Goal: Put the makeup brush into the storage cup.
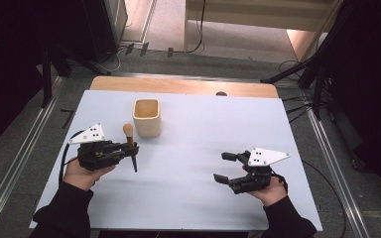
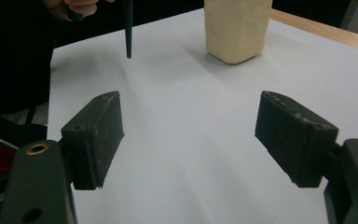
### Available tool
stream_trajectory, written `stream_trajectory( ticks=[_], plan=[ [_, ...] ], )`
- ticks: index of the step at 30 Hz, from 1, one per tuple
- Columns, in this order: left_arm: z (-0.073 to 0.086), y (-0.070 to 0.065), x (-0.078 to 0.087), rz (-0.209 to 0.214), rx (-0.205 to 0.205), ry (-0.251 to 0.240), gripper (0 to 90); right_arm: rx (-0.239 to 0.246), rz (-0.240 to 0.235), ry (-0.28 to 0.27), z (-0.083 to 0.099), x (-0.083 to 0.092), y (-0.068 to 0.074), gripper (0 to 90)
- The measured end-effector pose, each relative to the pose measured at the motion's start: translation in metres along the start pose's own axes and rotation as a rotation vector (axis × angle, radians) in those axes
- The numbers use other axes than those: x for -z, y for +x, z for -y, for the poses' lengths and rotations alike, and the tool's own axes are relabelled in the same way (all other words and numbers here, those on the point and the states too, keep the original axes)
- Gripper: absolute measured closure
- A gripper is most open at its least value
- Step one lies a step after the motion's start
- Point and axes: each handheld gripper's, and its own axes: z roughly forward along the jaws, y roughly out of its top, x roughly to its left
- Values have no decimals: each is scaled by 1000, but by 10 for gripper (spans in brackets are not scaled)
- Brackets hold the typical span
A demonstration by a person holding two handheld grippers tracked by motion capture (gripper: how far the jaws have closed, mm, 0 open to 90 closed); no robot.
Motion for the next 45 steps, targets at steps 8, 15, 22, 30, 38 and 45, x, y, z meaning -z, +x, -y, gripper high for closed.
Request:
stream_trajectory(
  ticks=[8, 15, 22, 30, 38, 45],
  plan=[
    [-7, 5, 1, -10, 0, -5, 795, -11, 19, -4, 2, 2, -4, 242],
    [-21, 8, -3, -7, -10, 3, 795, -21, 36, -11, 4, 3, -5, 242],
    [-38, 13, -5, -15, -19, 6, 795, -22, 50, -22, 5, 6, -7, 239],
    [-51, 20, -4, -20, -6, -2, 795, -16, 56, -30, 6, 7, -7, 227],
    [-70, 25, -5, -40, -16, -6, 794, -31, 65, -28, 8, 7, -9, 227],
    [-85, 28, -7, -48, -28, -5, 795, -30, 62, -34, 8, 7, -9, 227]
  ],
)
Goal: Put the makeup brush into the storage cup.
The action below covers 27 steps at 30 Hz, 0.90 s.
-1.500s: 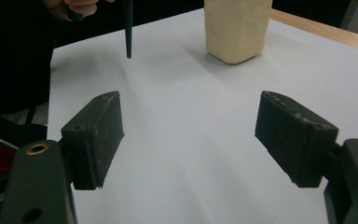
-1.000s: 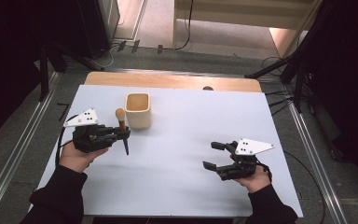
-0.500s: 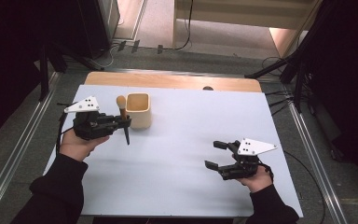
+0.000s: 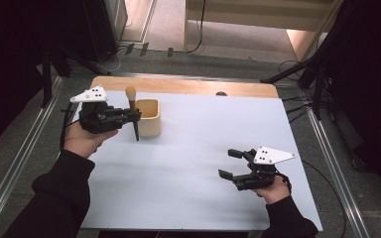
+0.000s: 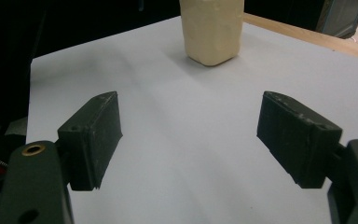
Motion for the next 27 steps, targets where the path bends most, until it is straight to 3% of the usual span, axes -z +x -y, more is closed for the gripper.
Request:
stream_trajectory(
  ticks=[27],
  plan=[
    [-43, 18, -12, -68, -22, 10, 795, -16, 7, -3, 0, 0, -2, 223]
  ],
)
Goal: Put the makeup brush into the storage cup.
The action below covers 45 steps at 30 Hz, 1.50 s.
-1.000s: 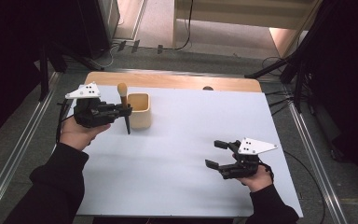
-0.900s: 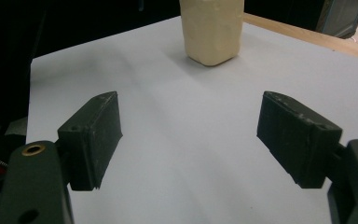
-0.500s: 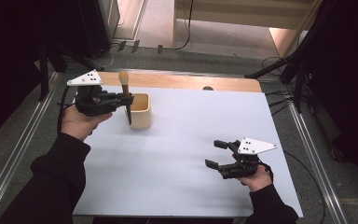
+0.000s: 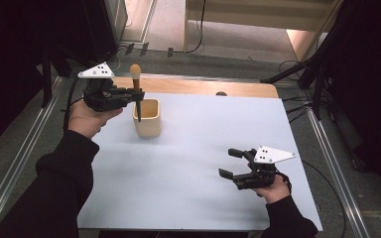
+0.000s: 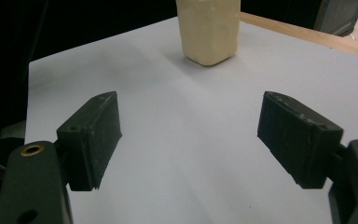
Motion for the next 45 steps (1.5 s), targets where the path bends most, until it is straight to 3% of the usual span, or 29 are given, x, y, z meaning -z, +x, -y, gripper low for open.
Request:
stream_trajectory(
  ticks=[9, 11, 27, 36, 45],
  plan=[
    [-11, 13, -3, -29, 2, -15, 795, -9, -6, -3, 0, 1, 0, 222],
    [-11, 17, -6, -11, 24, -34, 795, 3, -3, -13, -1, 2, 0, 222],
    [-1, 33, -25, -70, 51, -51, 794, -4, -3, -25, -1, 3, -1, 222],
    [5, 38, -36, -76, 61, -22, 794, -7, -3, -22, -1, 3, -1, 222],
    [12, 40, -42, -89, 70, -33, 794, -5, 1, -24, -1, 3, -1, 222]
  ],
)
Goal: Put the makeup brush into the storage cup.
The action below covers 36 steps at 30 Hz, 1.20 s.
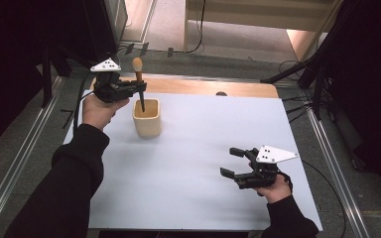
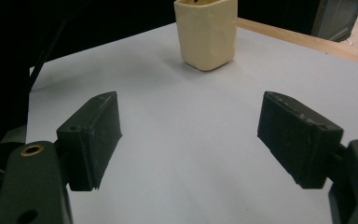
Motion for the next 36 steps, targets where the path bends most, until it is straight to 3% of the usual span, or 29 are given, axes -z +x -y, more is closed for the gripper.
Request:
stream_trajectory(
  ticks=[21, 36],
  plan=[
    [24, 0, -9, 10, 29, 43, 789, -3, -3, 9, 0, -1, 1, 223],
    [27, 2, -5, 6, 42, 59, 784, -2, -2, 11, 0, -1, 1, 223]
  ],
)
